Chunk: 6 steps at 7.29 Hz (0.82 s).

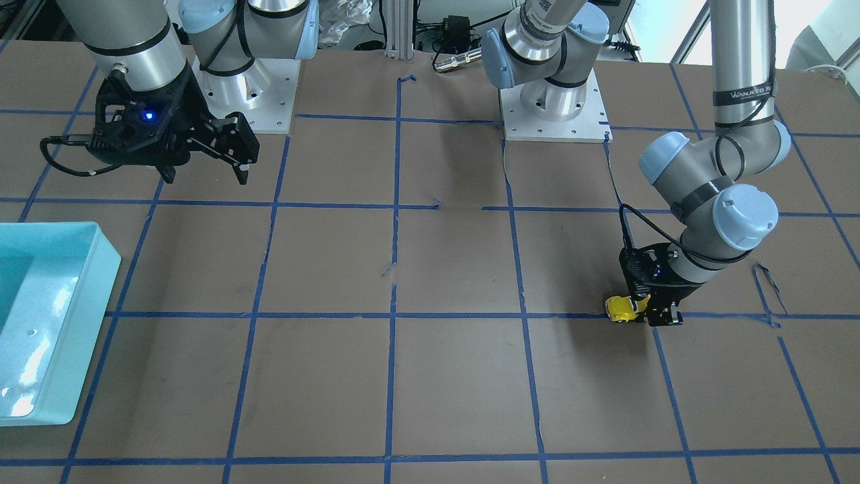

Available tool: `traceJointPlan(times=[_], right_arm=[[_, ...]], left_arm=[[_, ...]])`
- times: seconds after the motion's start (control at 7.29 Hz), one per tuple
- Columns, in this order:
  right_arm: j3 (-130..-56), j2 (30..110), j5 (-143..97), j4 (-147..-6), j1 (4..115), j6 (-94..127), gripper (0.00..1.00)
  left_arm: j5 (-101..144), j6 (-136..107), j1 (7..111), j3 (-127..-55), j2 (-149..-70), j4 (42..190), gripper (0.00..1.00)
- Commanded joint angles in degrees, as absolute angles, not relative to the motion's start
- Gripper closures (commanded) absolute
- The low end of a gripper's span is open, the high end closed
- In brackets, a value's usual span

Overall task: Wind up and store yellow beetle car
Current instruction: 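Drag the held car backward along the table with the left gripper, then open the left gripper to release the wound-up car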

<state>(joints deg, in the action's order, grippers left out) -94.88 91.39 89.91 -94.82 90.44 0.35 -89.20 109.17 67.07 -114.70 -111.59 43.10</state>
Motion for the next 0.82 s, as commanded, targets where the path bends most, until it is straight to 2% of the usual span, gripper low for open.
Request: traceJointPlan(times=[0.0,0.14,0.27,0.69], right_arm=[[-95.62,89.57,89.64,-95.88,90.53,-0.08,0.0],[-95.54,89.82,89.74,-96.41,90.35,-0.09,0.0],[-95.62,89.74,89.91,-96.5,90.53,-0.09,0.0],[-95.62,89.21,89.91,-96.94,90.44,0.53,0.0]], left_arm=[[-89.38,109.25,66.45,-114.52,-111.62,43.07,0.52],[-89.56,108.64,66.45,-114.43,-111.53,43.24,0.15],[-89.47,108.55,66.45,-114.52,-111.36,43.59,0.1],[-89.12,108.19,66.53,-114.52,-110.83,43.77,0.1]])
